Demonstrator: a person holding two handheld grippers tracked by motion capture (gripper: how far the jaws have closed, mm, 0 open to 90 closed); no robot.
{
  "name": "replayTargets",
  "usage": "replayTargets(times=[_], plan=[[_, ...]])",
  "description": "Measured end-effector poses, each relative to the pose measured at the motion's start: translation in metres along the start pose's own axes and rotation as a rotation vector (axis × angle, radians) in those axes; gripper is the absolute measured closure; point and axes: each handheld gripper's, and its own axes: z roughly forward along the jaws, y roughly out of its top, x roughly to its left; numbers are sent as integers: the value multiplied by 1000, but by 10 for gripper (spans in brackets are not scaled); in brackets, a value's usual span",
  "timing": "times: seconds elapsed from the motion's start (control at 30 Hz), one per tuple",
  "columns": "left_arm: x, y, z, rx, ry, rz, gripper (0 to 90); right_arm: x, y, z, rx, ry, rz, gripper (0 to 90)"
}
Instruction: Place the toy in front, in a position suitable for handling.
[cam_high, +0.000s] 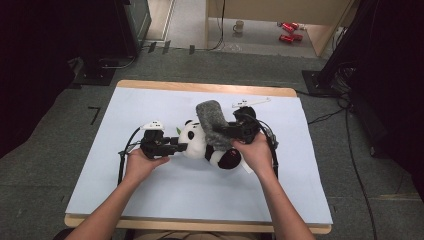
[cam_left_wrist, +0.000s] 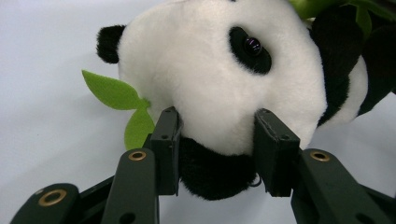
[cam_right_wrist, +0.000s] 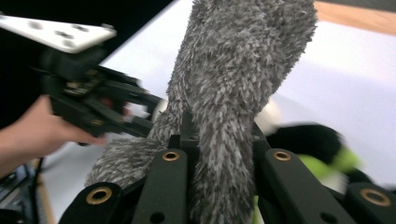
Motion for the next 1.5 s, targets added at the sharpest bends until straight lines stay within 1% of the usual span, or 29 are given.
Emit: replayTargets(times=[0.03,0.07,0.1,0.13,0.17,0.27,0.3,0.37,0.4,0.43,0.47,0.5,0.53,0.6,0.67,0.77,0.83,0.87,0.93,0.97,1.0,1.07,1.23,1.33,1.37,1.43,1.47,1.5], plan=[[0,0,0,0,0,0,572,5,1,2,-5,15,-11,778],[-1,0,0,1,3,3,572,5,1,2,-5,15,-11,778],[-2,0,0,1,6,5,572,17,2,7,-3,34,-36,778],[-2,0,0,2,8,5,572,22,2,11,5,39,-49,778],[-2,0,0,2,8,5,572,22,2,11,5,39,-49,778],[-4,1,-1,4,13,9,572,35,0,26,44,48,-82,777],[-5,1,-1,6,14,11,572,39,-3,36,71,57,-92,777],[-9,2,-2,-7,18,22,571,40,-7,46,96,58,-99,776],[-11,2,-2,-7,26,37,572,40,-9,51,116,51,-107,775],[-11,2,-2,-7,26,37,572,40,-9,51,116,51,-107,775],[-14,3,-1,12,46,56,572,40,-11,55,141,30,-113,773],[-14,2,0,12,46,56,573,40,-13,58,161,7,-137,771],[-13,2,0,9,42,52,574,40,-12,58,168,-5,-153,770],[-11,2,1,12,37,45,573,39,-11,56,179,-28,-168,769],[-10,1,1,21,39,43,573,36,-11,53,187,-38,-172,770],[-7,3,1,38,46,51,574,29,-12,48,203,-57,-183,773],[-6,3,1,36,41,49,574,24,-13,42,208,-67,-193,774],[-5,3,1,32,36,48,574,20,-14,39,205,-64,-192,774],[-4,4,1,30,29,52,575,13,-15,34,197,-52,-170,774],[-4,4,1,29,27,52,576,10,-15,31,191,-53,-161,774],[-3,5,1,31,25,50,577,10,-15,30,186,-57,-165,774],[-2,5,1,31,19,46,578,8,-15,25,176,-72,-166,773],[-1,6,2,26,9,35,578,3,-15,17,146,-89,-149,781],[0,6,2,26,7,26,578,0,-13,9,125,-119,-141,784],[1,6,2,24,5,22,577,-1,-12,5,118,-141,-134,786],[1,6,2,24,3,13,577,-5,-10,-2,100,-161,-116,786],[2,6,2,23,1,10,576,-7,-9,-7,90,-166,-100,786],[2,6,2,24,1,10,576,-9,-8,-11,82,-154,-77,786]])
